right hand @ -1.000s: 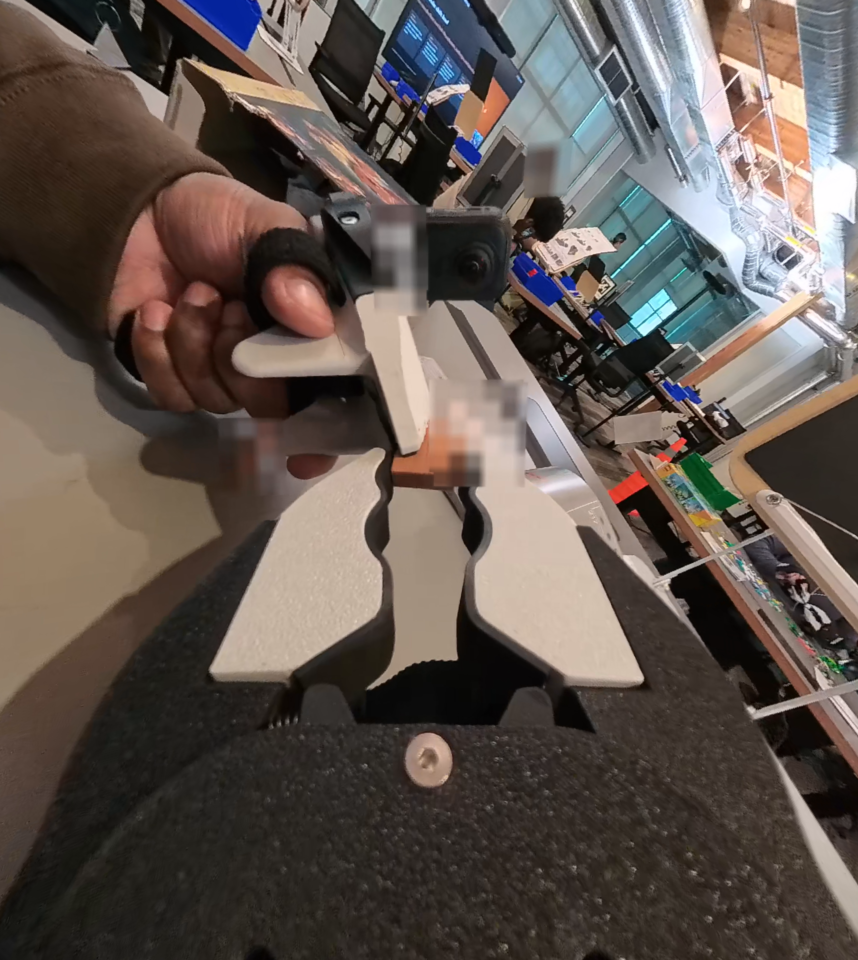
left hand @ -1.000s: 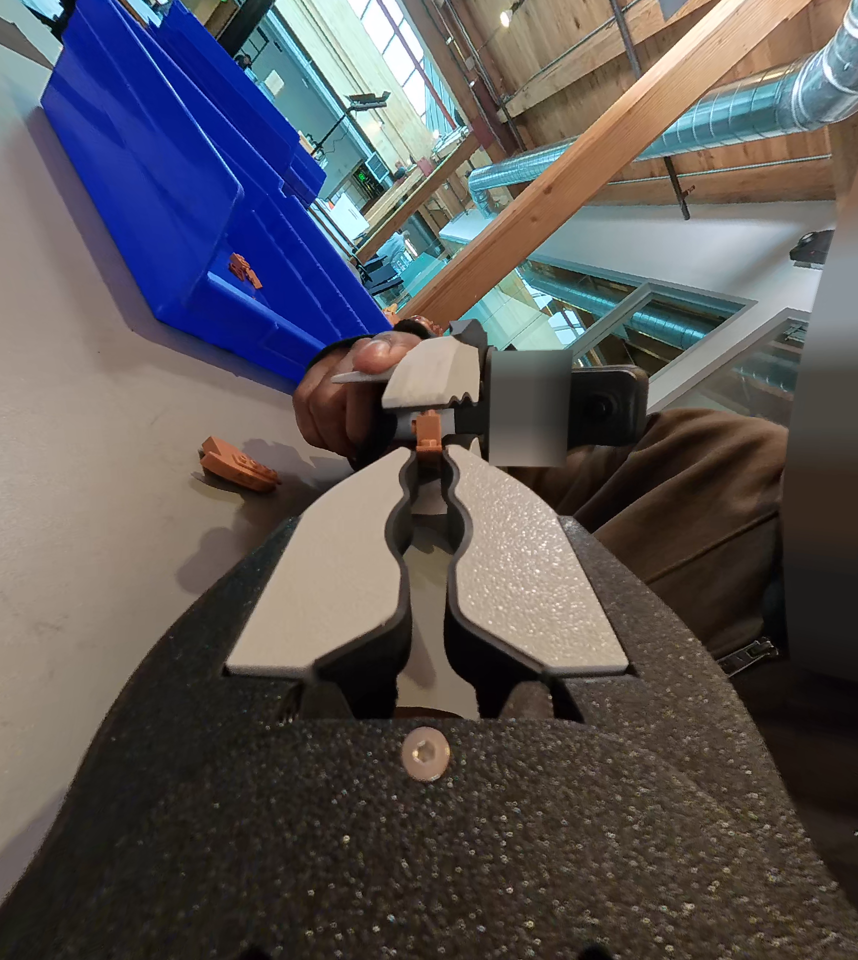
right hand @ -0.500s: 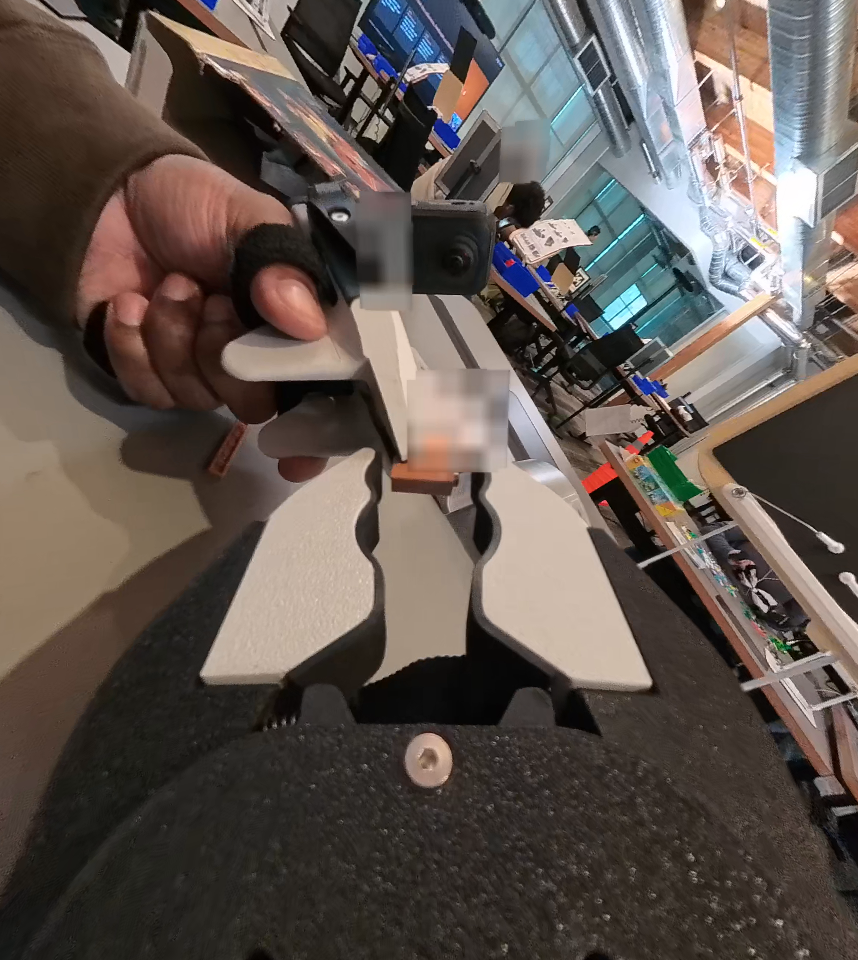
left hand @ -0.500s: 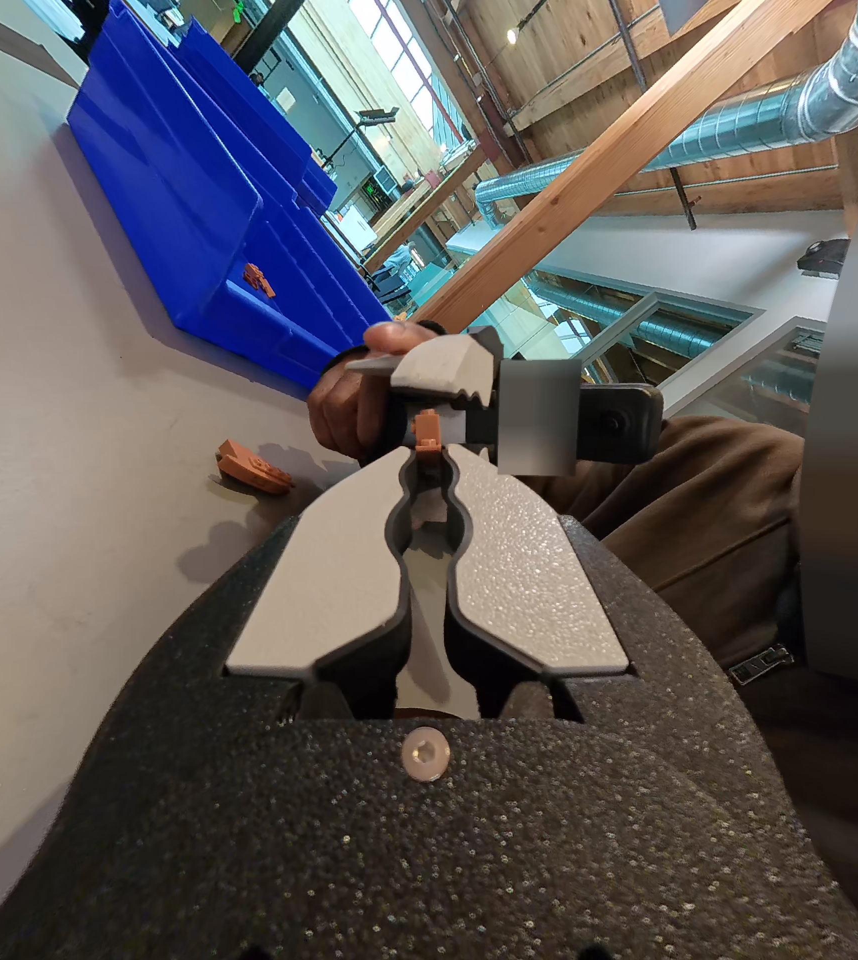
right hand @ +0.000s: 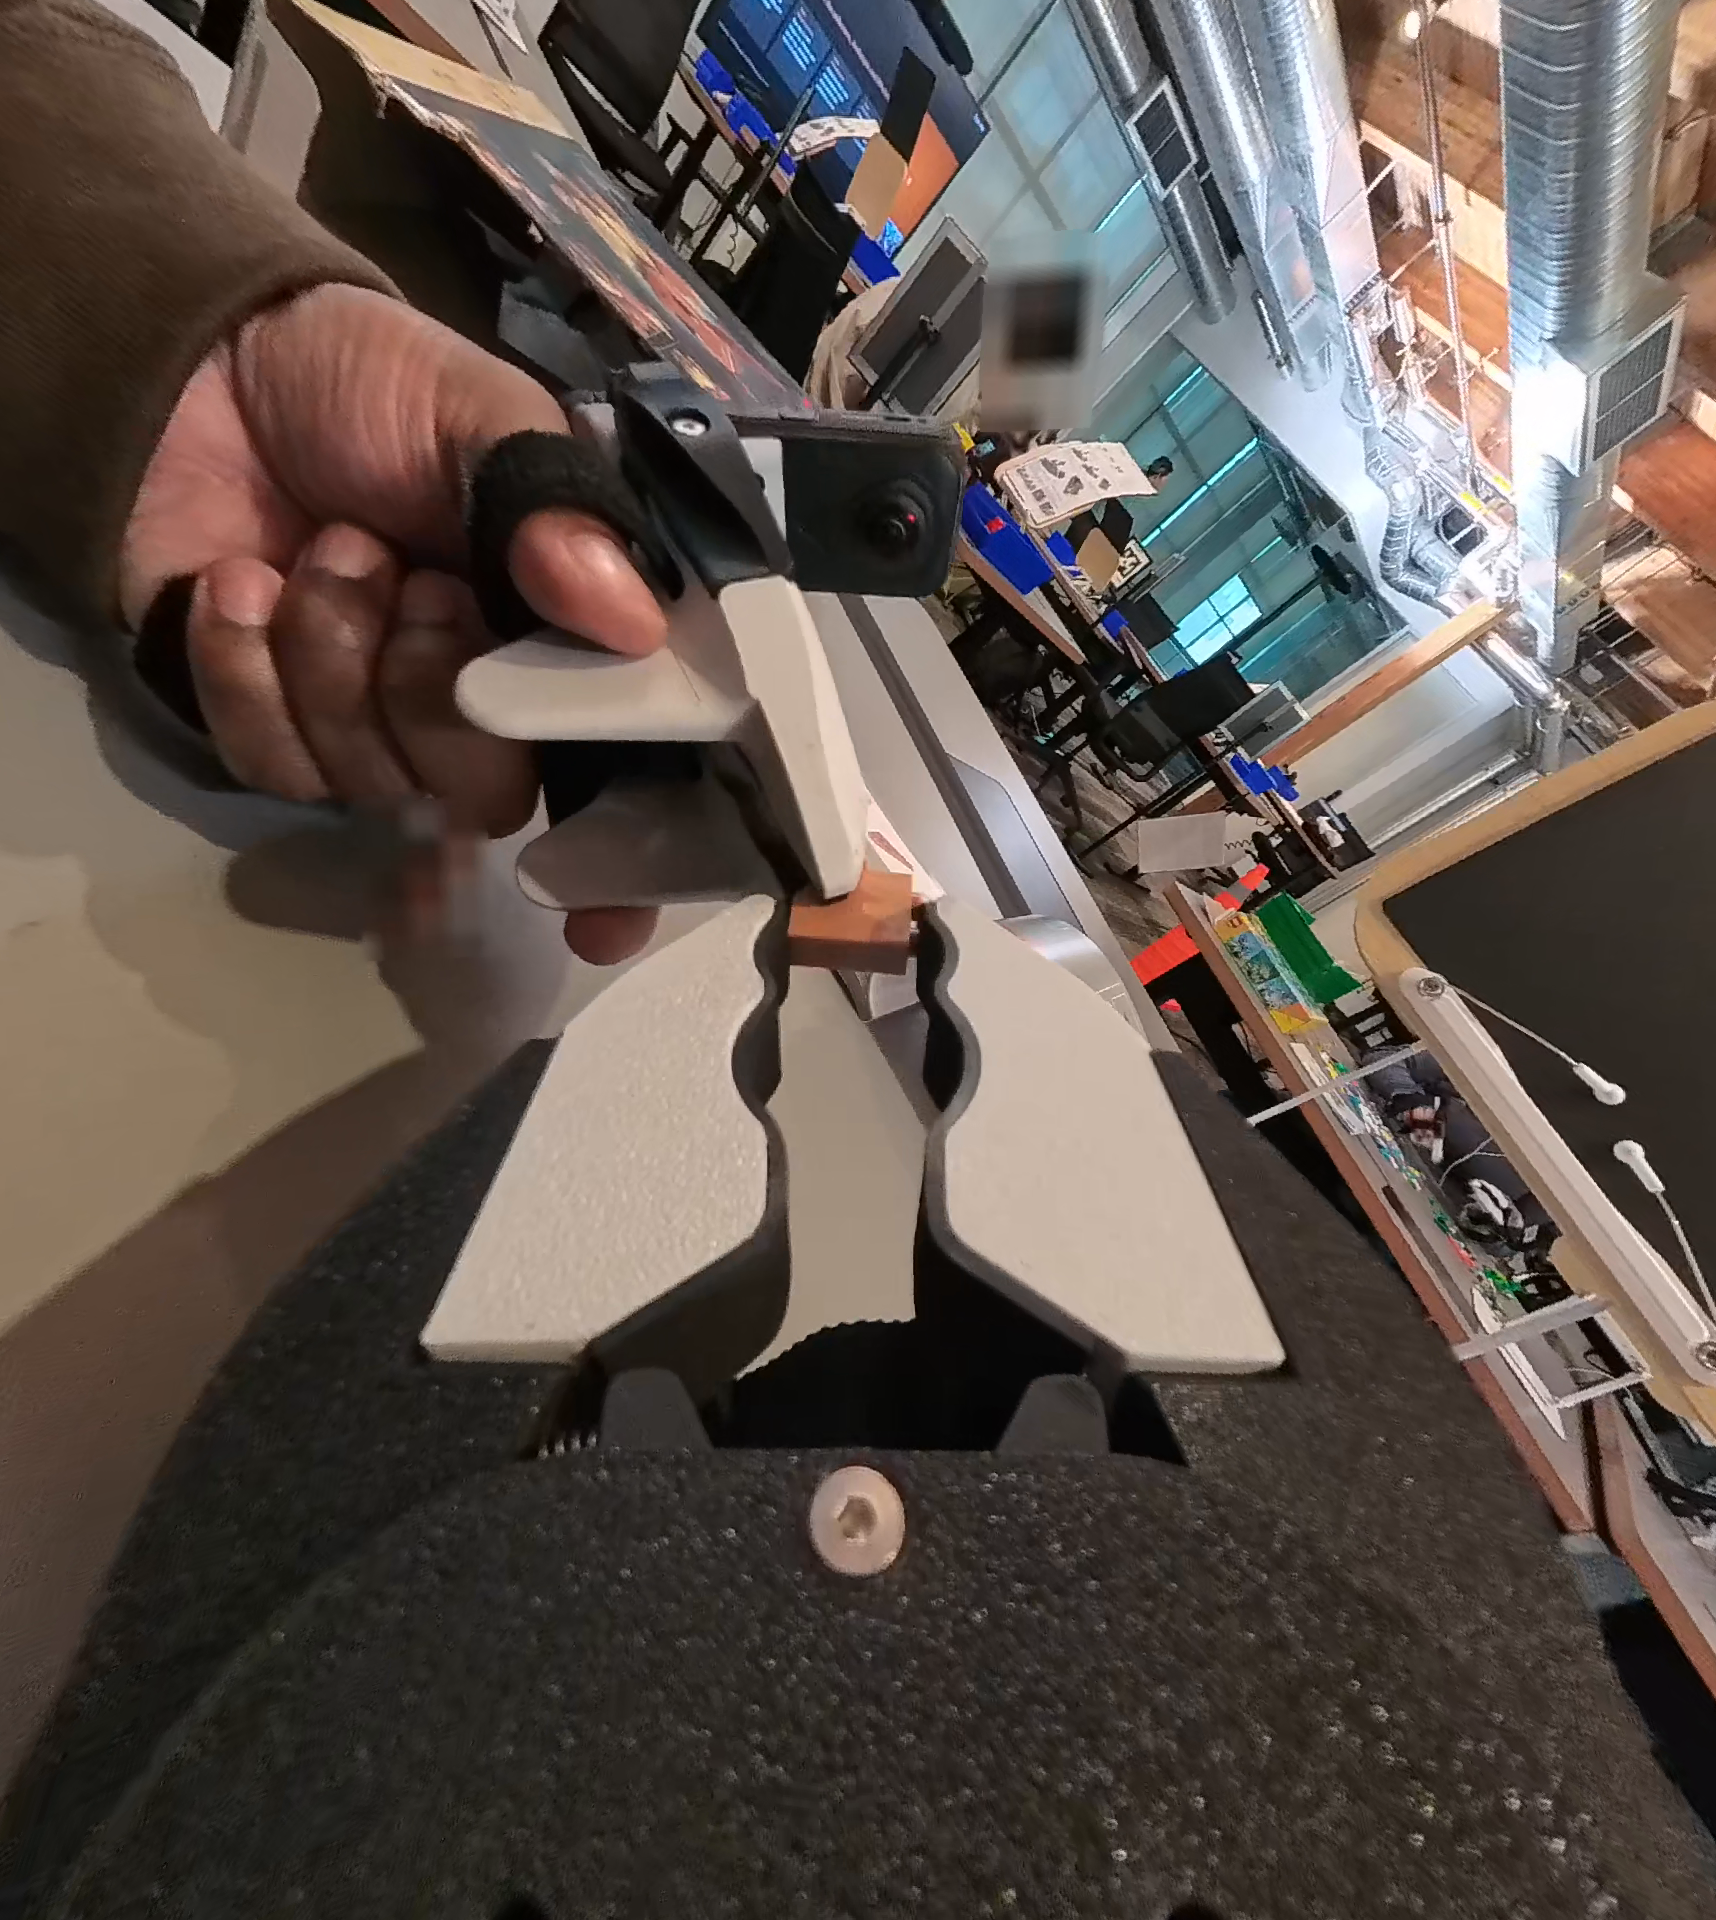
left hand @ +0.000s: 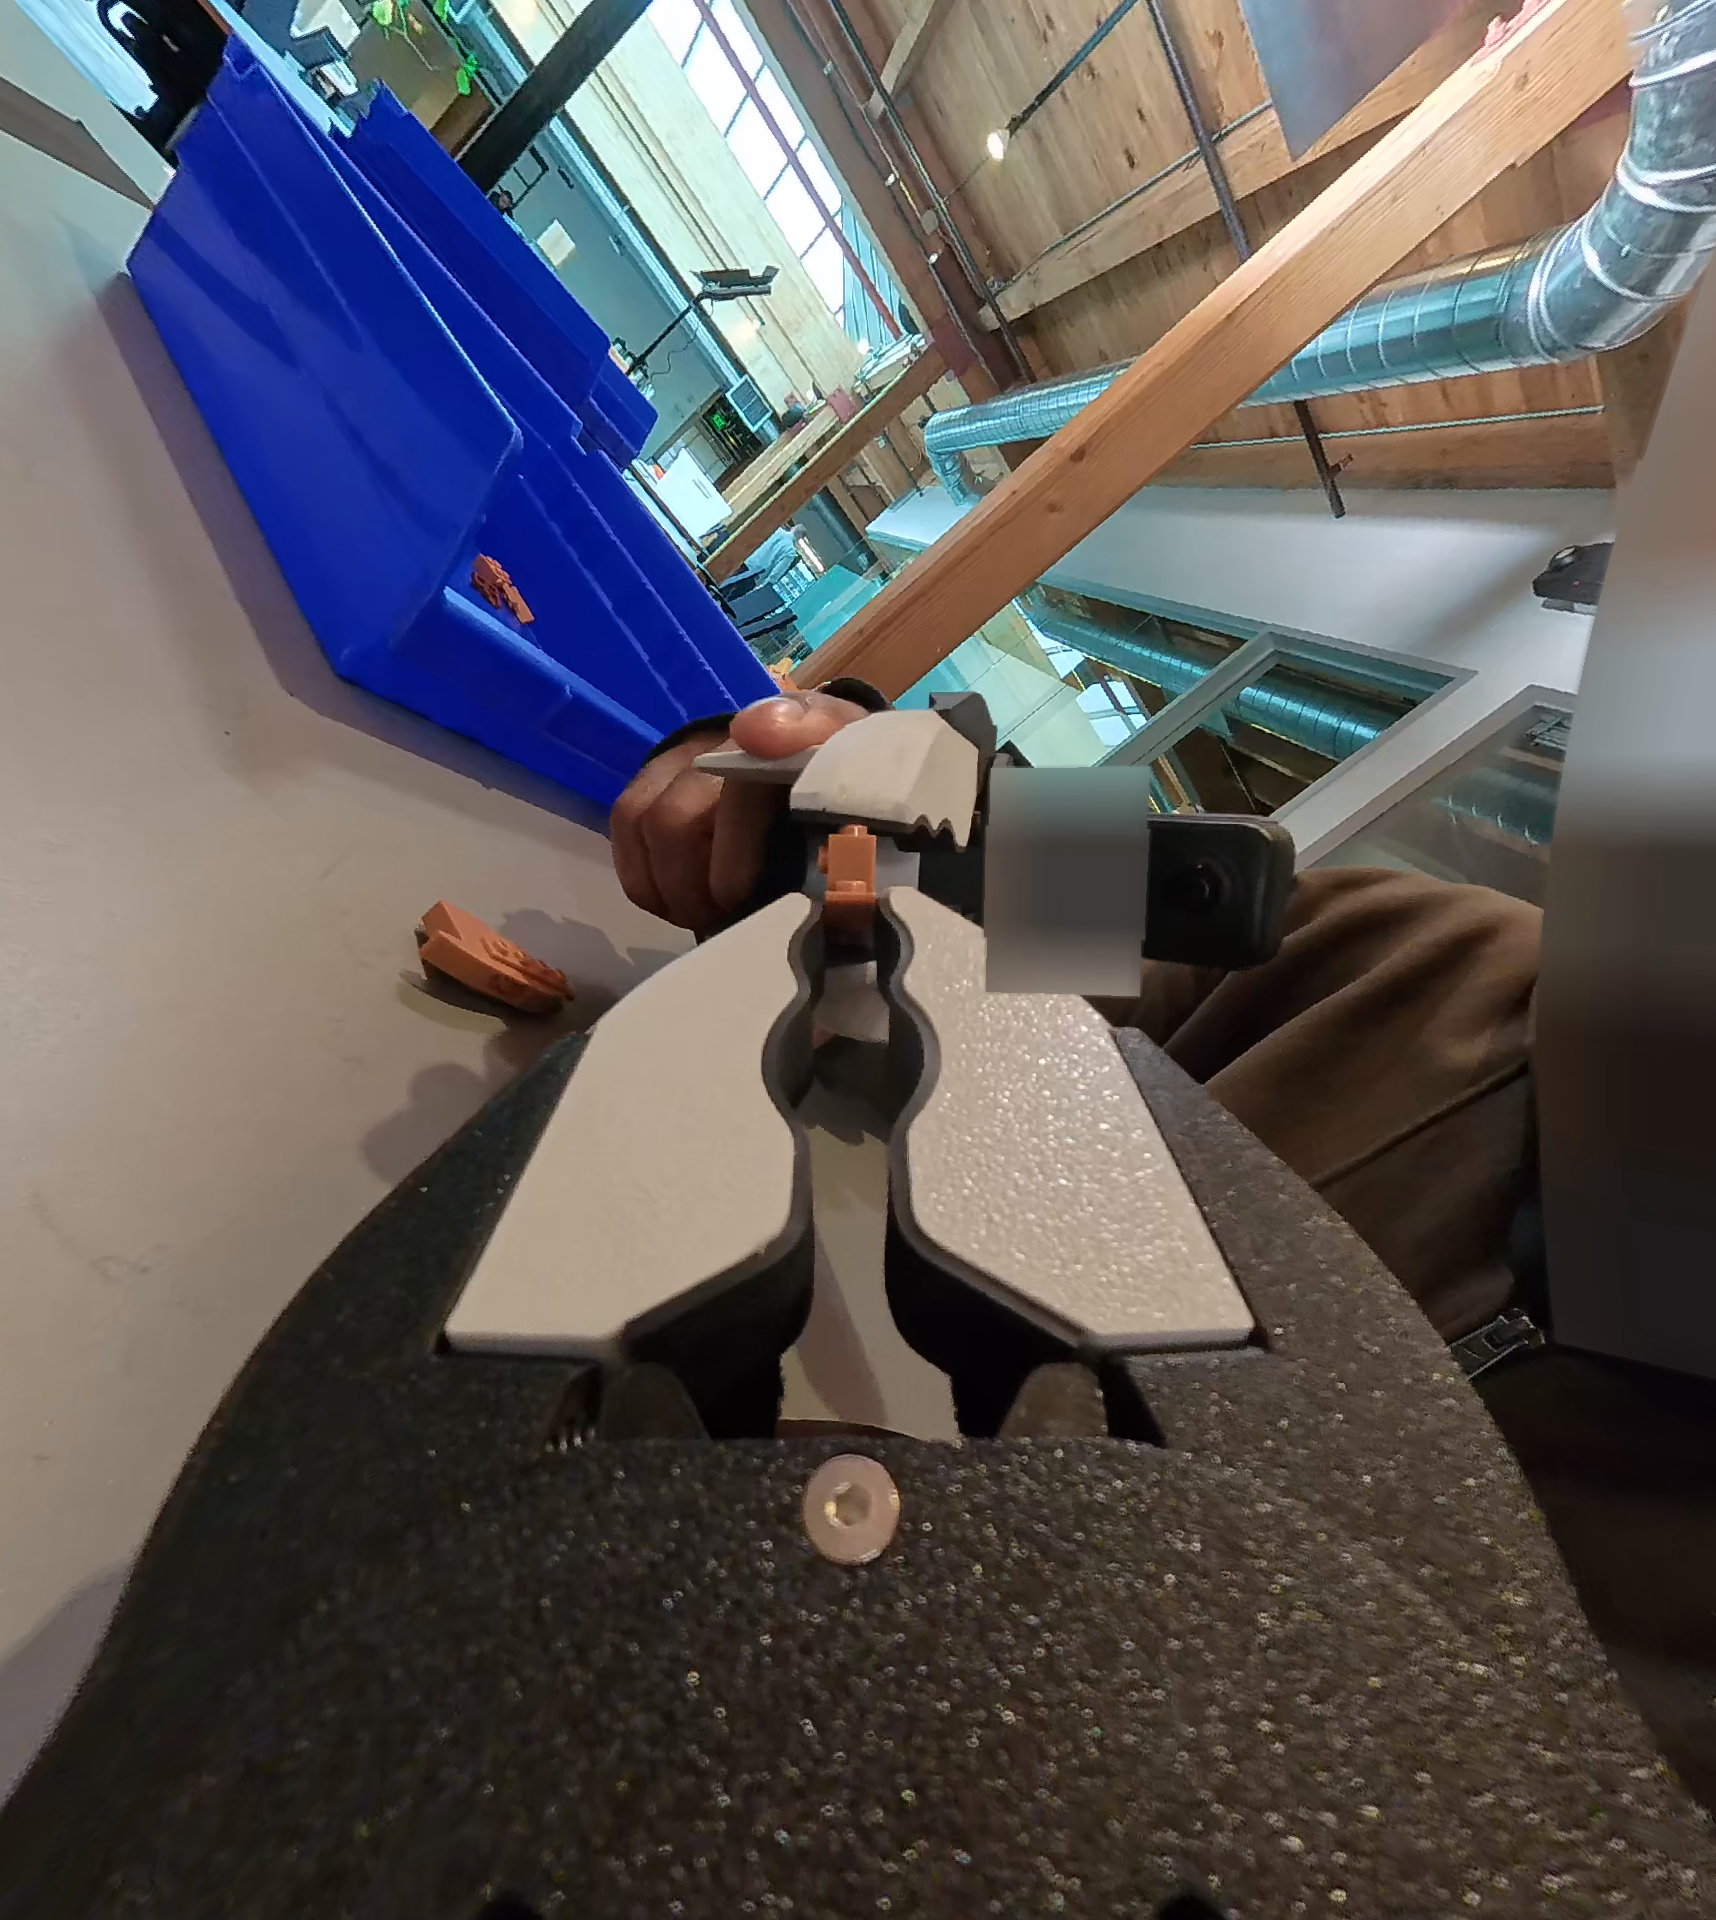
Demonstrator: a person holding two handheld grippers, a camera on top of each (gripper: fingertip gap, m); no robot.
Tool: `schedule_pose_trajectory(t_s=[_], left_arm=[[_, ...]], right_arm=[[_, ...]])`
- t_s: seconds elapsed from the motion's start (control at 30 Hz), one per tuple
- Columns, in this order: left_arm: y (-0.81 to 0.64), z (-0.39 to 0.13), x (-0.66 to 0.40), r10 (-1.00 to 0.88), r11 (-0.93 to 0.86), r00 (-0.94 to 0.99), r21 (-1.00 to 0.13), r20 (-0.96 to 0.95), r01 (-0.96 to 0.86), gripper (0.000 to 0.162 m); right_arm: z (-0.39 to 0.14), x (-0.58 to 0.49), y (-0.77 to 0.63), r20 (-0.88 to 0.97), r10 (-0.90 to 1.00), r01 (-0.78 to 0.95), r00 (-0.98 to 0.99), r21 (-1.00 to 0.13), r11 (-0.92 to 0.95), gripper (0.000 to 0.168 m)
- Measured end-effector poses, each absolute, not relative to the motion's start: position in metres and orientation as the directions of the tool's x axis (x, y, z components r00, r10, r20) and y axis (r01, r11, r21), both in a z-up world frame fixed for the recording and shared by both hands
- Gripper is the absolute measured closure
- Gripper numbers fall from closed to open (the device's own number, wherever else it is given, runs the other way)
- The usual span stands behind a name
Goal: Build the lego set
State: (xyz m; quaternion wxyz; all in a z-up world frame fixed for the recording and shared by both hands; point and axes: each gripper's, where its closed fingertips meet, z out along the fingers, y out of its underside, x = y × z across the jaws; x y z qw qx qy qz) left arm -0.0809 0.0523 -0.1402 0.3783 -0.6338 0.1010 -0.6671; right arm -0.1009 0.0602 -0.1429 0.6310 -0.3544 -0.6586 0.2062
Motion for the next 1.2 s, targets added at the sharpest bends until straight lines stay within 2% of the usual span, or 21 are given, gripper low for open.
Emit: schedule_pose_trajectory(t_s=[0.53, 0.8, 1.2], left_arm=[[0.057, -0.142, -0.084, -0.628, -0.680, 0.131, -0.623, 0.767, 0.387, 0.148], [0.071, -0.147, -0.099, -0.635, -0.595, 0.316, -0.707, 0.705, 0.382, 0.124], [0.081, -0.143, -0.117, -0.617, -0.535, 0.380, -0.721, 0.690, 0.440, 0.124]], right_arm=[[-0.143, -0.102, 0.064, 0.729, 0.677, 0.245, 0.102, -0.678, 0.693, 0.145], [-0.129, -0.094, 0.081, 0.682, 0.702, 0.240, 0.207, -0.730, 0.639, 0.145], [-0.134, -0.093, 0.090, 0.677, 0.700, 0.282, 0.229, -0.734, 0.617, 0.145]])
